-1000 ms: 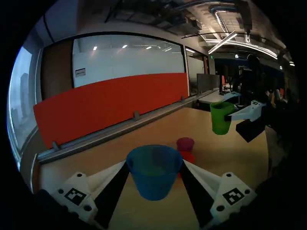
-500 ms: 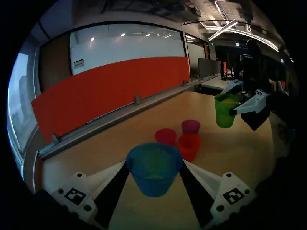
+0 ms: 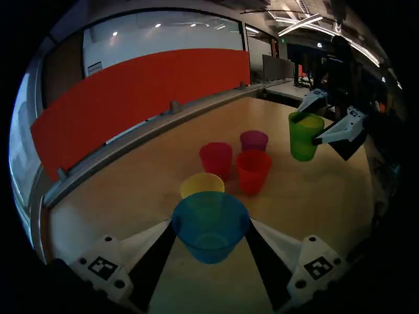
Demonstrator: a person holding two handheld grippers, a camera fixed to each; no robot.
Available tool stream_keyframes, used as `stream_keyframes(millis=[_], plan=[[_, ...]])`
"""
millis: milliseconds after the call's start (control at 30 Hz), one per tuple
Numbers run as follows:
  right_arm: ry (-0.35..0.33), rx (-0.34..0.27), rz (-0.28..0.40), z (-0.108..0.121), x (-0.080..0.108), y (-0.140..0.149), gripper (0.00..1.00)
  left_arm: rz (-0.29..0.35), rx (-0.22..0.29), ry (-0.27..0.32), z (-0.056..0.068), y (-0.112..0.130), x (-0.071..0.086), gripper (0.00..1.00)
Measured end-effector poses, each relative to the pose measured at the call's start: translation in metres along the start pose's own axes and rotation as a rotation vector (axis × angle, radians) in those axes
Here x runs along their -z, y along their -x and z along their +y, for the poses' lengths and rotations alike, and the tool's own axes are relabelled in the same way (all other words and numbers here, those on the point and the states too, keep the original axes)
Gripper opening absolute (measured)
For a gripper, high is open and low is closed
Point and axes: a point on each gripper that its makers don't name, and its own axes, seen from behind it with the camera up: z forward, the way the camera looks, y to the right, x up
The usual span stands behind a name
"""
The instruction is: Pour water
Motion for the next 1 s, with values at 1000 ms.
stream_keyframes(millis=[1000], plan=[[-0.015,-0.003,-0.099,0.003,-0.020,0.040,0.91,-0.120,0.002,0.050,0.004,0.049,-0.033,0.88]])
